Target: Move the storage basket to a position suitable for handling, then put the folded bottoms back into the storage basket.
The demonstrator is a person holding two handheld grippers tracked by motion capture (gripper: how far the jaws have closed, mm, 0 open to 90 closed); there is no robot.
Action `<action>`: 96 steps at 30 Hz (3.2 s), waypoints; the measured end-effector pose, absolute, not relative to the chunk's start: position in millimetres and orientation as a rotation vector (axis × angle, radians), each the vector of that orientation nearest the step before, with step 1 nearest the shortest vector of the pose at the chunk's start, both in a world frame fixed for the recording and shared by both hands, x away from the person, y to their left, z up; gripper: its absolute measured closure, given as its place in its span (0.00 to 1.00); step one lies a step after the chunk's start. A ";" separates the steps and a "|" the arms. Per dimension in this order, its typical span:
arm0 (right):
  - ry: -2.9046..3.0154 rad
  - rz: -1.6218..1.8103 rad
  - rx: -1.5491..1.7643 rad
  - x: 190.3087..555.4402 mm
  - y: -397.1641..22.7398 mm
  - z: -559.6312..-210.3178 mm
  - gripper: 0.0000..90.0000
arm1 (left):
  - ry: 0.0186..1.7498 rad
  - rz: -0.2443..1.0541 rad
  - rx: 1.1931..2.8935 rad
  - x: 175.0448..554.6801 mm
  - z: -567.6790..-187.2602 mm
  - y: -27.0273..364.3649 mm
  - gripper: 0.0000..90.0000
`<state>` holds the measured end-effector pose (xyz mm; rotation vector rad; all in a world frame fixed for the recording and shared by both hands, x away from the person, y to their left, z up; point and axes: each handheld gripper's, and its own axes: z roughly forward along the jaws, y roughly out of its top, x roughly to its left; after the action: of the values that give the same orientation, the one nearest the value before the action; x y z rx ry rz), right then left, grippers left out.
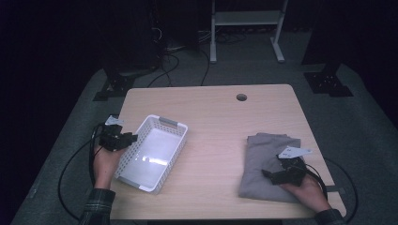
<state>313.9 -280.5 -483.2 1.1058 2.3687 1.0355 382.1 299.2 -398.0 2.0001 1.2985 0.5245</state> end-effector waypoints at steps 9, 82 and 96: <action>2.368 1.035 1.109 313.9 -280.2 -483.1 0.10 | 1.196 0.530 1.960 374.5 -381.5 278.5 0.43; 2.373 1.030 1.089 351.5 -183.6 -482.5 0.10 | 0.567 0.267 2.217 303.4 -462.9 57.1 0.00; 2.384 1.035 1.071 350.1 -171.0 -482.5 0.10 | 0.512 0.241 2.294 304.4 -480.0 44.2 0.00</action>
<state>350.1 -171.0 -482.5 1.0707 2.3841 1.0346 304.4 44.2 -480.0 2.2940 0.5122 0.2415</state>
